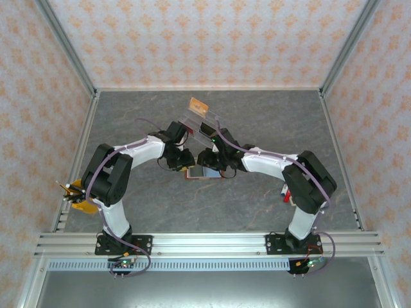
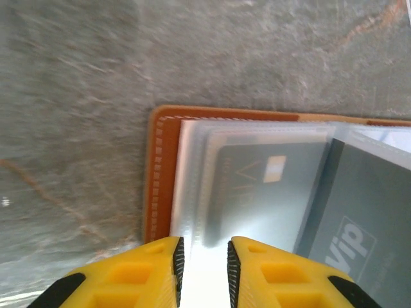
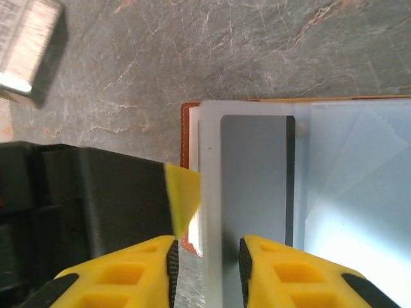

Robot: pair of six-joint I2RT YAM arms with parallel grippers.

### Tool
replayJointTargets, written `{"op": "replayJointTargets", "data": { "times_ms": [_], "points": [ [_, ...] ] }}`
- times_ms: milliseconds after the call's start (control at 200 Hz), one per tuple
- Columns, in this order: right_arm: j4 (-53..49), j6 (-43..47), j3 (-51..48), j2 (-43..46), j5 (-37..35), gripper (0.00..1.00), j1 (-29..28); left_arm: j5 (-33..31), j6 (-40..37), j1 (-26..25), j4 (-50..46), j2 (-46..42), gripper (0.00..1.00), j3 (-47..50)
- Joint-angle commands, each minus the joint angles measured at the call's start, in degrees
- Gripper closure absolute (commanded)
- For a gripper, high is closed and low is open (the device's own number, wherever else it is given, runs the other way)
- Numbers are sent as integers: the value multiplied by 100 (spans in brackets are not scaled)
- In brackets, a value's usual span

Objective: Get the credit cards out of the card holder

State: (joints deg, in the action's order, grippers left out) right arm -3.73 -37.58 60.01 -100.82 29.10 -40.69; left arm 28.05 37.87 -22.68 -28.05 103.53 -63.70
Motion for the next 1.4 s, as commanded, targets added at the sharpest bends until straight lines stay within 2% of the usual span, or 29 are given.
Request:
{"op": "replayJointTargets", "data": {
  "times_ms": [0,250,545,926,1396],
  "points": [
    [348,-139,15,-146,248,65,26,-367,-70,215,-258,-445,73,214],
    [727,-254,-13,-308,599,59,26,-601,51,369,-138,-1028,73,597],
    [966,-581,-598,136,-3,59,355,60,303,343,520,-1098,76,615],
    [1049,-602,-470,-322,446,77,430,331,379,205,683,-355,91,190],
    [1037,-513,-259,-677,700,84,430,174,392,167,598,130,98,174]
  ]
}}
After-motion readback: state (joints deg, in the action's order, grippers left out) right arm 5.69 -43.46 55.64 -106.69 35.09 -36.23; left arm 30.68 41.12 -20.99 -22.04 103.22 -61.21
